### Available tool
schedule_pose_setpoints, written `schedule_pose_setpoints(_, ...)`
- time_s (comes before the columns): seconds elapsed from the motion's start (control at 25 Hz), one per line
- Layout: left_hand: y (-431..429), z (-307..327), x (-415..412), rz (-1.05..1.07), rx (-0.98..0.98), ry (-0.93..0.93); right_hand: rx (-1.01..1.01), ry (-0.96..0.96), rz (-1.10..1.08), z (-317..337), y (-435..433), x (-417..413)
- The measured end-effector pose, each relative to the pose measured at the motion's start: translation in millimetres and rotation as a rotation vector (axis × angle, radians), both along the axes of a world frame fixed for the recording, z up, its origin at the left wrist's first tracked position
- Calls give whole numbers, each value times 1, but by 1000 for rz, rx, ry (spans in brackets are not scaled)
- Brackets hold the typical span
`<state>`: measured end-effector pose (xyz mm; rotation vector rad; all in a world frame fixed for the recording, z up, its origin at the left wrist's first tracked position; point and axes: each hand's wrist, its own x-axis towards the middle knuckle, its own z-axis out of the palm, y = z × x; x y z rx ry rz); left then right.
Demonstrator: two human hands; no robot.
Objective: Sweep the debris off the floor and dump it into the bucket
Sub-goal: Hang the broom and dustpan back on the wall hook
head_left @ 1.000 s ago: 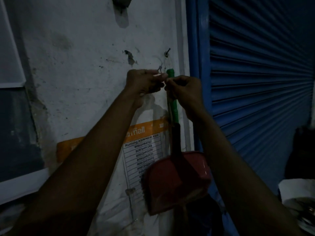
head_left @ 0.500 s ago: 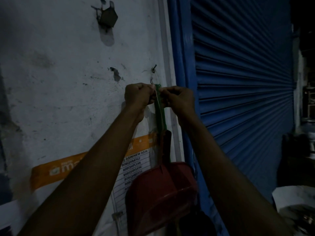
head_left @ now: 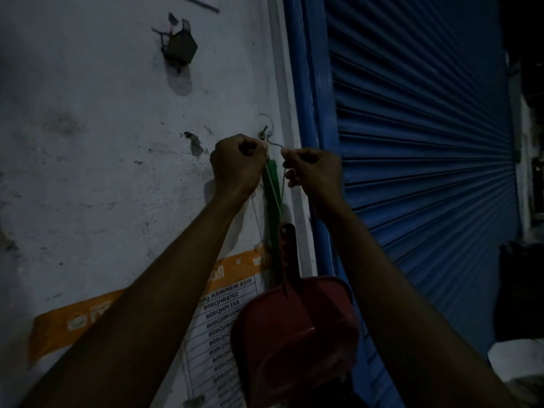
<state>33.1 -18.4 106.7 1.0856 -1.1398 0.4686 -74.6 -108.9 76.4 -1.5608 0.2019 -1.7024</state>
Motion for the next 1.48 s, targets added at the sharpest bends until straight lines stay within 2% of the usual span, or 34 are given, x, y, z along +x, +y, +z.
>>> schedule_pose_setpoints(0.36,-17,2,2,167,-161,-48,-136,-70,-136,6,-10,4)
schedule_pose_setpoints(0.56,-20,22,0,196,-215,-67,-157,-186,-211,28,-12,13)
schedule_pose_setpoints(0.72,-28,43,2,296,-170,-37,-129,-123,-274,53,-21,27)
schedule_pose_setpoints(0.92,-27,57,8,376,-7,7,-239,29,-467,58,-25,42)
schedule_pose_setpoints(1.04,-23,46,5,417,104,-67,-255,79,-432,45,-29,45)
schedule_pose_setpoints(1.24,-18,25,2,545,157,-220,-318,98,-419,21,-23,36)
schedule_pose_setpoints(1.36,-9,8,0,543,108,-249,-339,52,-481,7,-12,31)
schedule_pose_setpoints(1.48,13,-22,0,680,-7,-349,-361,25,-488,-12,3,31)
